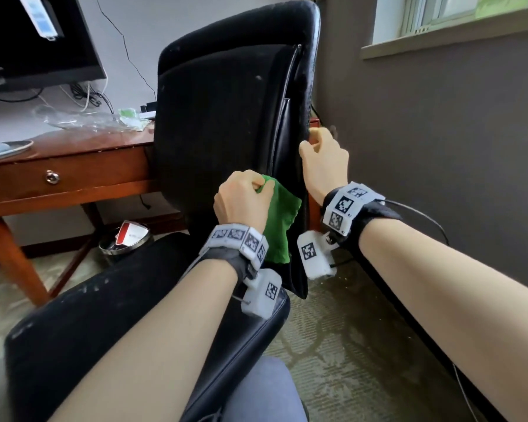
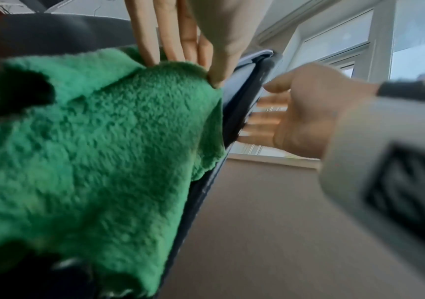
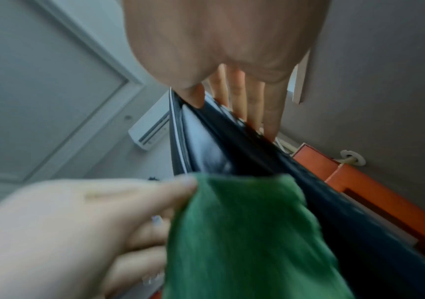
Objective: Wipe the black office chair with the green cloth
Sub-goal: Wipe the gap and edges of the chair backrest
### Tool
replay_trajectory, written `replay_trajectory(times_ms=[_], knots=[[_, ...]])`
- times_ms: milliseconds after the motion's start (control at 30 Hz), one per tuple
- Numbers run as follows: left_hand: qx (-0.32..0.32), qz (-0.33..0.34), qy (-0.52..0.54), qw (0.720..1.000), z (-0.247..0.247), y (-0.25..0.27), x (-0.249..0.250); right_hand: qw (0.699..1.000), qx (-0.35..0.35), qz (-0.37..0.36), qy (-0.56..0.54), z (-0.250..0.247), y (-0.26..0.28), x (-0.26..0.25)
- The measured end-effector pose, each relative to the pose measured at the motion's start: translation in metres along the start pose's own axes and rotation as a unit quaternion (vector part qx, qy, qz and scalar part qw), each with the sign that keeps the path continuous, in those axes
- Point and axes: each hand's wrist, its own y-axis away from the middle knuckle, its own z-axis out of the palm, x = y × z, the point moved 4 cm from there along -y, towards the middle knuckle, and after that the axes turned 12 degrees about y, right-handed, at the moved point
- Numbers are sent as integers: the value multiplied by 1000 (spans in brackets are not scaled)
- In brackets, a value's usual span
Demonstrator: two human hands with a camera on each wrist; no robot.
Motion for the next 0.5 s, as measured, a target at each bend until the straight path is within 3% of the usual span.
replay_trajectory(times_ms=[133,367,500], knots=[[10,0,-4,1000,2,-16,6,999,-14,-6,32,23,21,15],[15,-65,51,996,12,53,-50,1000,8,-9,24,26,22,37],[-6,-95,61,994,11,56,-58,998,-40,8,54,25,20,41]])
